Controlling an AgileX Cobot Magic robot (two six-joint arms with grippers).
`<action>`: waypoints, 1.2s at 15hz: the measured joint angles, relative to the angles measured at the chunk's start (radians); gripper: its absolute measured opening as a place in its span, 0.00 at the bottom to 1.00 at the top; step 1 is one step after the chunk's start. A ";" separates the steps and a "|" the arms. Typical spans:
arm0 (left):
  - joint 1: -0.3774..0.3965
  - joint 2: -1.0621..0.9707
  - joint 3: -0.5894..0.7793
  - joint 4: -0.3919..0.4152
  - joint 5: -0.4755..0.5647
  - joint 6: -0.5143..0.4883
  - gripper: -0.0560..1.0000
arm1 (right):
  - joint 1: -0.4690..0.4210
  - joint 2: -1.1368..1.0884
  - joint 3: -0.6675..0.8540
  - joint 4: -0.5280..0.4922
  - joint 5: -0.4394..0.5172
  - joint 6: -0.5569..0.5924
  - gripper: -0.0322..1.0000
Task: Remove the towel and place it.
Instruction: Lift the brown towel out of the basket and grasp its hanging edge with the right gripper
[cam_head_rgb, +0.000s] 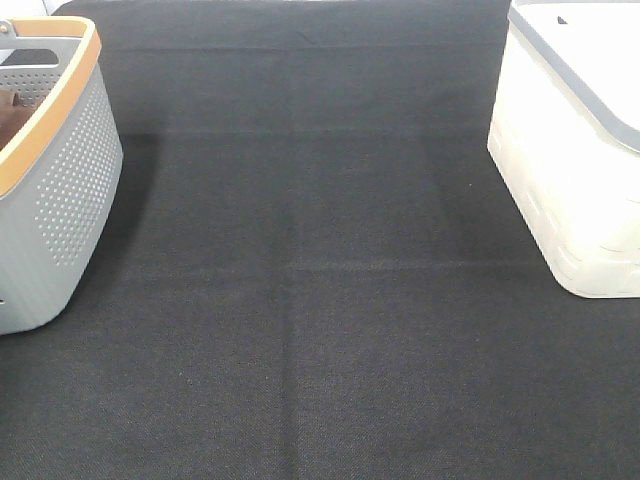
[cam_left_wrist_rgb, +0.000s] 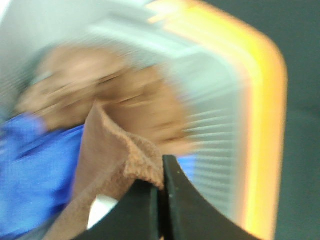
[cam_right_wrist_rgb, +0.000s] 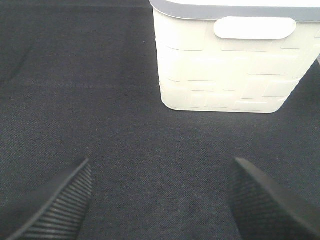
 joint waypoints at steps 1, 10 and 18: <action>0.000 -0.030 0.000 -0.061 0.000 0.022 0.05 | 0.000 0.000 0.000 0.024 0.000 0.016 0.72; -0.004 -0.210 -0.001 -0.471 -0.019 0.143 0.05 | 0.000 0.009 -0.002 0.127 -0.033 0.031 0.72; -0.343 -0.214 -0.002 -0.518 -0.146 0.182 0.05 | 0.000 0.346 -0.030 0.624 -0.127 -0.252 0.72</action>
